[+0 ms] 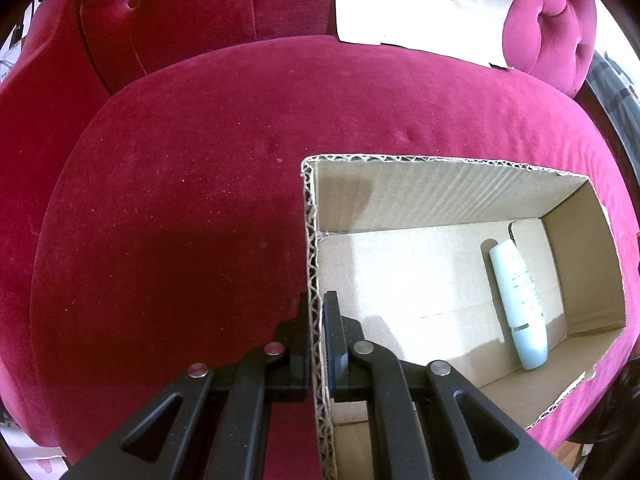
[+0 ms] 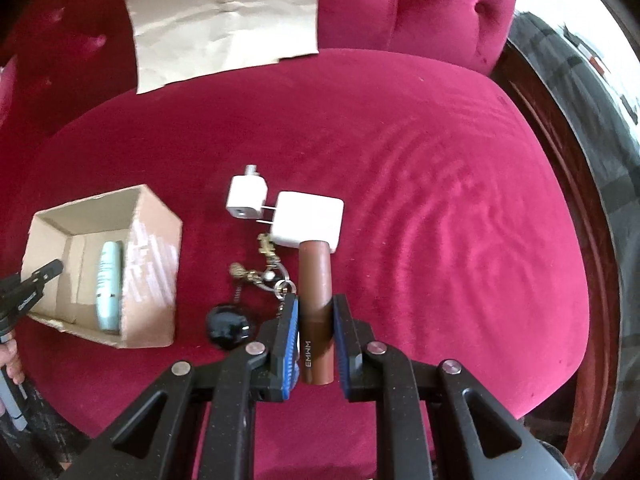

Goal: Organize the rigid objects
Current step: 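Carry the lipstick tube with the right tool into the box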

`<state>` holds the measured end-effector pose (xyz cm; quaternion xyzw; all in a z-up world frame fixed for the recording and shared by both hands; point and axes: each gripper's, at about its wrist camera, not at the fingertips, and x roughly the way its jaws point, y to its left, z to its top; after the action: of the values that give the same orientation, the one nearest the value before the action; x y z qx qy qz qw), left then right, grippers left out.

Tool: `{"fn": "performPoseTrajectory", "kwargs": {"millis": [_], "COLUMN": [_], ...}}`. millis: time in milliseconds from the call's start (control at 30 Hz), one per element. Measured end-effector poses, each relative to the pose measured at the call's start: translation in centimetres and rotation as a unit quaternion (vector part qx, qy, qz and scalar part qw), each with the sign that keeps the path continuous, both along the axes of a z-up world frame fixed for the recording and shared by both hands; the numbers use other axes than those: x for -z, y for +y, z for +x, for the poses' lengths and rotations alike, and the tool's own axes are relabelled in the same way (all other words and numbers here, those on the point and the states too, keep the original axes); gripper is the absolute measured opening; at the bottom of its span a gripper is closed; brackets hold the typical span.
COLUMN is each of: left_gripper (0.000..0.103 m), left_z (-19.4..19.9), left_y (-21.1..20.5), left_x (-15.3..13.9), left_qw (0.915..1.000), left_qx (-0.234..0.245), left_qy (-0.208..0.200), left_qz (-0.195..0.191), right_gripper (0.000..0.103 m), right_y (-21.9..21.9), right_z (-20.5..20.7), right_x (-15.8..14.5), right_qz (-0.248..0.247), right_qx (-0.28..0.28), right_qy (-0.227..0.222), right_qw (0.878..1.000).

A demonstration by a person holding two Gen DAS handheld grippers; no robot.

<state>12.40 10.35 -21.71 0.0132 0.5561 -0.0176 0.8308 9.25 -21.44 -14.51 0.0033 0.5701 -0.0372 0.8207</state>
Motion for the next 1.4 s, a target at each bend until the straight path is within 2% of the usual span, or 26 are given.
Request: {"fn": "performPoseTrajectory", "kwargs": {"millis": [567,833,1033,1400], "left_gripper": [0.005,0.005,0.005,0.005], "left_z": [0.0,0.1,0.2,0.3], "left_y": [0.2,0.2,0.1,0.3], "left_x": [-0.1,-0.2,-0.2,-0.2], "left_qw": [1.0,1.0,1.0,0.9999], "left_qx": [-0.003,-0.004,-0.004,-0.006], "left_qy": [0.001,0.003,0.003,0.005], "left_qz": [-0.006,-0.006,-0.003,-0.006], "right_gripper": [0.017,0.017,0.017,0.017], "right_y": [6.7,10.1,12.3,15.0], "right_z": [0.4,1.6,2.5,3.6], "right_x": [-3.8,-4.4,-3.6,-0.2], "right_qz": [0.018,0.027,0.039,0.043], "right_qx": [-0.054,-0.077,-0.083,-0.099], "right_qy": [-0.019,-0.022,-0.015,0.01], "right_qw": [0.998,0.996,0.996,0.994]}}
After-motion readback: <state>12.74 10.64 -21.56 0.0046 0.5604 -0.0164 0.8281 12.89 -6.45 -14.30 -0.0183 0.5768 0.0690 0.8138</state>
